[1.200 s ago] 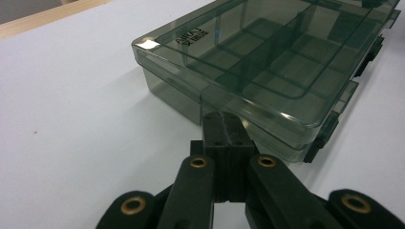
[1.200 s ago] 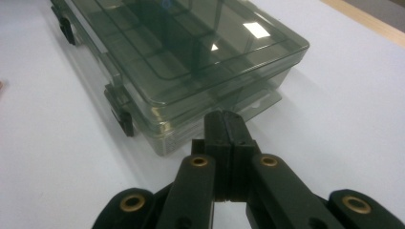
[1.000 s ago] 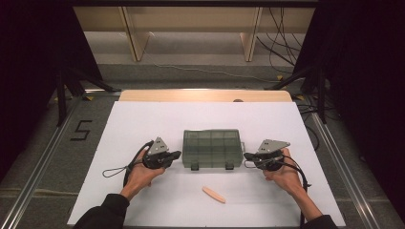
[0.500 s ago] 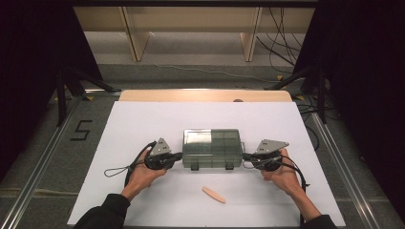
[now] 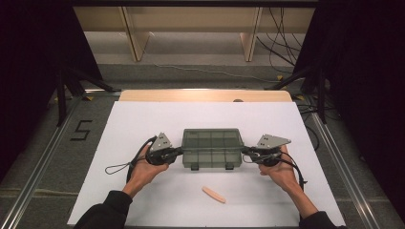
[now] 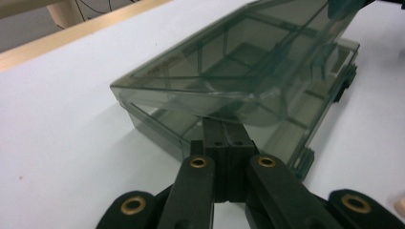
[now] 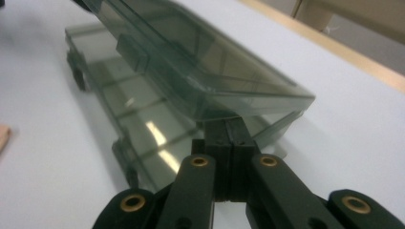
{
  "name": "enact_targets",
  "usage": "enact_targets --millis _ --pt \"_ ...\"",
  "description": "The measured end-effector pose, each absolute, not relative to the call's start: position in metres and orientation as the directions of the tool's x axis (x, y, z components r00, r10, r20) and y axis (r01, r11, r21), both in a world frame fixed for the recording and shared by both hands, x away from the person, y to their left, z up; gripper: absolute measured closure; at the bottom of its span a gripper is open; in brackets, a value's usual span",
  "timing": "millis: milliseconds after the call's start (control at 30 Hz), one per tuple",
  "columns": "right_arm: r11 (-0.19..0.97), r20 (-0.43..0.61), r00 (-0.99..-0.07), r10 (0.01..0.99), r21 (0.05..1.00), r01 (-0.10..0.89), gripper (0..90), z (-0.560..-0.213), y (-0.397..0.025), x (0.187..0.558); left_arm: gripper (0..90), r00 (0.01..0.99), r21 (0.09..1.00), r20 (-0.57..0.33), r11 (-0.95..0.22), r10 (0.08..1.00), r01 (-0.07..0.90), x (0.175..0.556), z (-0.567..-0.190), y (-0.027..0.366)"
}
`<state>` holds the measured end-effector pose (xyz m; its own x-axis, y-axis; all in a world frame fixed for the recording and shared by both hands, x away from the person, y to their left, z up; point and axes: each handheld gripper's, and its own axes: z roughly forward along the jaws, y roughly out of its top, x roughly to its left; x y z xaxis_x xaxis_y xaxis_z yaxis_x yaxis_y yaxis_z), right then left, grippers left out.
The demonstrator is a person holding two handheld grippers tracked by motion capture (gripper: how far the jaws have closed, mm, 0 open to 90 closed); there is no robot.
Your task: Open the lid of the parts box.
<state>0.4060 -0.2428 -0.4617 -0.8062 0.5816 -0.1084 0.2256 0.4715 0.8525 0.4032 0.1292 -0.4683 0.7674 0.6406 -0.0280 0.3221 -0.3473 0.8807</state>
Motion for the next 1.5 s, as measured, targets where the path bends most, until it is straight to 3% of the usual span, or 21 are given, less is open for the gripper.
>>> enact_targets --millis 1500 --pt "0.383 -0.165 -0.733 0.660 0.913 0.140 90.0 -0.443 -0.233 0.440 89.9 0.727 0.916 0.034 -0.312 0.686 0.252 0.432 -0.438 0.124"
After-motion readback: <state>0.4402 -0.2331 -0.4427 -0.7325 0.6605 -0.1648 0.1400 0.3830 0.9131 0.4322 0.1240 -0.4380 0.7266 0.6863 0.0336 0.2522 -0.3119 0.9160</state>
